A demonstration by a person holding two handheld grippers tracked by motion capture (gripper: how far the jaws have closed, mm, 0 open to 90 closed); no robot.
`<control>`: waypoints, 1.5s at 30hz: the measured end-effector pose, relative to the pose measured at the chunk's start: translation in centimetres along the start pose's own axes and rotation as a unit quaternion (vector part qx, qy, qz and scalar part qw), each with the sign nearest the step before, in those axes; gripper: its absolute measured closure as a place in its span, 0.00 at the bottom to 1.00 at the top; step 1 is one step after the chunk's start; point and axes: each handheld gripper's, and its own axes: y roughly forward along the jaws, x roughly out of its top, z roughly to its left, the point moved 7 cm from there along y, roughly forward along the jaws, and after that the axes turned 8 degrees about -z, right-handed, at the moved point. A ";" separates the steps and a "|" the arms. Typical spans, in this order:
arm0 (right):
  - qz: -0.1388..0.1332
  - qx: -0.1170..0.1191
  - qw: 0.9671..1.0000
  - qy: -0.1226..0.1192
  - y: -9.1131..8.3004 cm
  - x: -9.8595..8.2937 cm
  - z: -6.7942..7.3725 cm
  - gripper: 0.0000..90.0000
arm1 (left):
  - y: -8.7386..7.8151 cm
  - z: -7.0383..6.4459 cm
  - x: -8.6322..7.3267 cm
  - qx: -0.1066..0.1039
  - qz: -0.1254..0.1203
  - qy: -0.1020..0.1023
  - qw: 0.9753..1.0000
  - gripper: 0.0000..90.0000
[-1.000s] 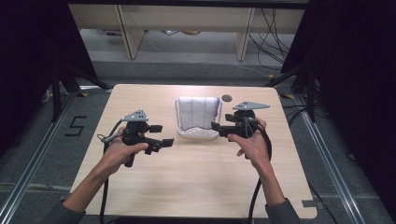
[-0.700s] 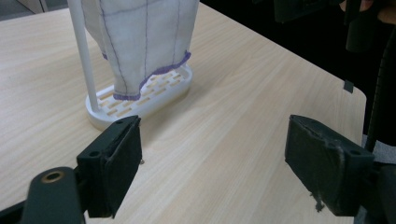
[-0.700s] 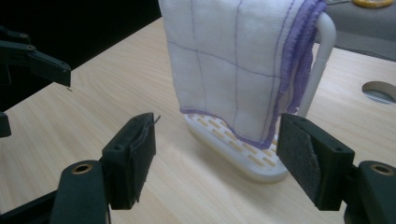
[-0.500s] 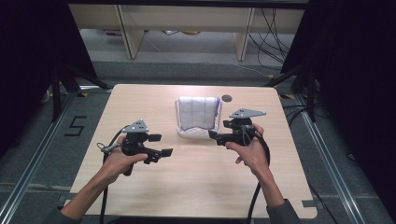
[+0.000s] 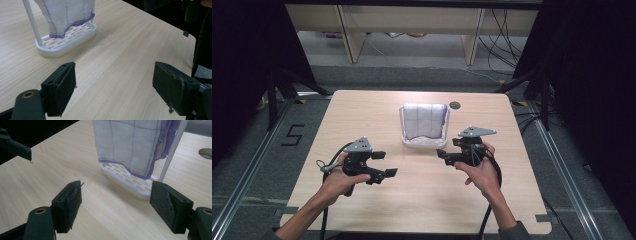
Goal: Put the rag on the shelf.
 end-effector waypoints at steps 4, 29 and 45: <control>-0.003 0.001 1.000 0.000 -0.2 -0.3 0.1 0.29 | -0.2 -0.2 -0.3 0.001 0.002 0.000 1.000 0.20; 0.030 0.010 0.999 0.000 -0.6 -4.4 1.5 0.29 | -1.6 -0.8 -4.1 -0.002 0.015 -0.009 1.000 0.20; 0.039 0.020 0.999 -0.016 -0.7 -7.5 2.9 0.28 | -2.2 -1.0 -6.9 0.008 0.025 0.018 0.999 0.19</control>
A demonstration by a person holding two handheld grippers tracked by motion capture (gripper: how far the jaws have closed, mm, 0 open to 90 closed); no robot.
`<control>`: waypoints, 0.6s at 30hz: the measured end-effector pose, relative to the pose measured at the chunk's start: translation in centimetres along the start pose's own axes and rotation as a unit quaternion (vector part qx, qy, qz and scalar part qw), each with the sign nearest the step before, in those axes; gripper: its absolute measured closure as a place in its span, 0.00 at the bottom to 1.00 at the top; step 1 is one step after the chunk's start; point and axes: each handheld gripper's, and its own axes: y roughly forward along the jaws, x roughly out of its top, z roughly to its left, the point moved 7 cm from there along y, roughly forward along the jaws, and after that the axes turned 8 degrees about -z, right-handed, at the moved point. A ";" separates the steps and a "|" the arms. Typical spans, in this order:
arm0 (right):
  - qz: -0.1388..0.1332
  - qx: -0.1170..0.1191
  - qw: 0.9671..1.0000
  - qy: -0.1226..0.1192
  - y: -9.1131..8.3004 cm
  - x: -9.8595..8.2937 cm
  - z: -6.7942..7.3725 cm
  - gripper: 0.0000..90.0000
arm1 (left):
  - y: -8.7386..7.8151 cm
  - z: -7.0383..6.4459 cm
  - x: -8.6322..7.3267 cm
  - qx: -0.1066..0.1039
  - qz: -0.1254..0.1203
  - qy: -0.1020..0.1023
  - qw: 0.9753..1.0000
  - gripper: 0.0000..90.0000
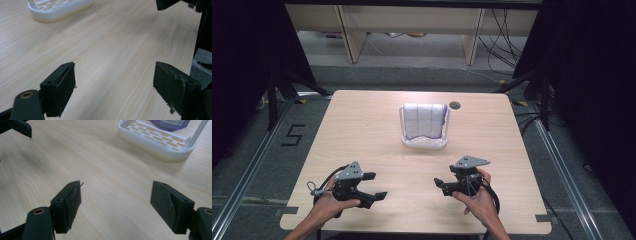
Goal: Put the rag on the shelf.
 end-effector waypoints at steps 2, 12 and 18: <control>0.002 0.007 1.000 0.000 0.0 -0.3 0.5 0.28 | -0.1 -0.1 -0.6 0.001 0.003 -0.001 1.000 0.20; 0.014 0.015 1.000 -0.009 -0.4 -2.2 2.4 0.26 | -0.6 -1.4 -2.5 -0.008 0.016 0.010 1.000 0.19; 0.028 0.019 0.999 -0.013 -0.6 -3.8 2.9 0.23 | -1.0 -2.0 -3.0 0.002 0.014 0.019 1.000 0.19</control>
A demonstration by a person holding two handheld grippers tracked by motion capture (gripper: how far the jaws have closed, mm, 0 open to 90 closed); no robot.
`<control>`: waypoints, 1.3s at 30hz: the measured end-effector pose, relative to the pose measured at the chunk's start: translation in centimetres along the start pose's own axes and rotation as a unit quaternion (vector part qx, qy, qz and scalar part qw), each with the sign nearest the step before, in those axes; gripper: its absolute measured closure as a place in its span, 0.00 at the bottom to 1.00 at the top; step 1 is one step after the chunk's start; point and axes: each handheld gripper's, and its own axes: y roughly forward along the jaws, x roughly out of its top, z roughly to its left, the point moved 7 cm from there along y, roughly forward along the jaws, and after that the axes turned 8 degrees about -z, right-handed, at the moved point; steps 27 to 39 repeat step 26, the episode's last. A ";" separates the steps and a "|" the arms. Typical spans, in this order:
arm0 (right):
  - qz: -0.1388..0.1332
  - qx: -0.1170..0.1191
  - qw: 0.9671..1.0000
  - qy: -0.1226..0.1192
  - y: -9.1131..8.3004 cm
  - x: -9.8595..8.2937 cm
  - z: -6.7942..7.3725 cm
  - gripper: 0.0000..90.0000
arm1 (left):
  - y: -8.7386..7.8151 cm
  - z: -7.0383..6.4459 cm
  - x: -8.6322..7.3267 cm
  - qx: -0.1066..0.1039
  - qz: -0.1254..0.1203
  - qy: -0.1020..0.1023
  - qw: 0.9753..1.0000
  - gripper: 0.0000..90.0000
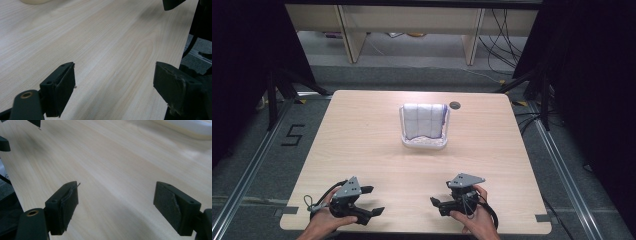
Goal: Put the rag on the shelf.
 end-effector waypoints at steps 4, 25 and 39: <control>0.007 -0.008 1.000 0.009 -0.1 -0.7 0.1 0.21 | -0.2 -0.4 -0.2 0.005 0.001 -0.002 1.000 0.19; 0.003 -0.011 1.000 -0.006 -0.1 -1.2 0.3 0.19 | 0.0 0.2 -0.8 0.013 0.011 -0.001 1.000 0.18; 0.001 -0.012 1.000 -0.008 -0.1 -1.1 0.3 0.19 | -0.1 0.2 -0.9 0.011 0.018 -0.003 1.000 0.18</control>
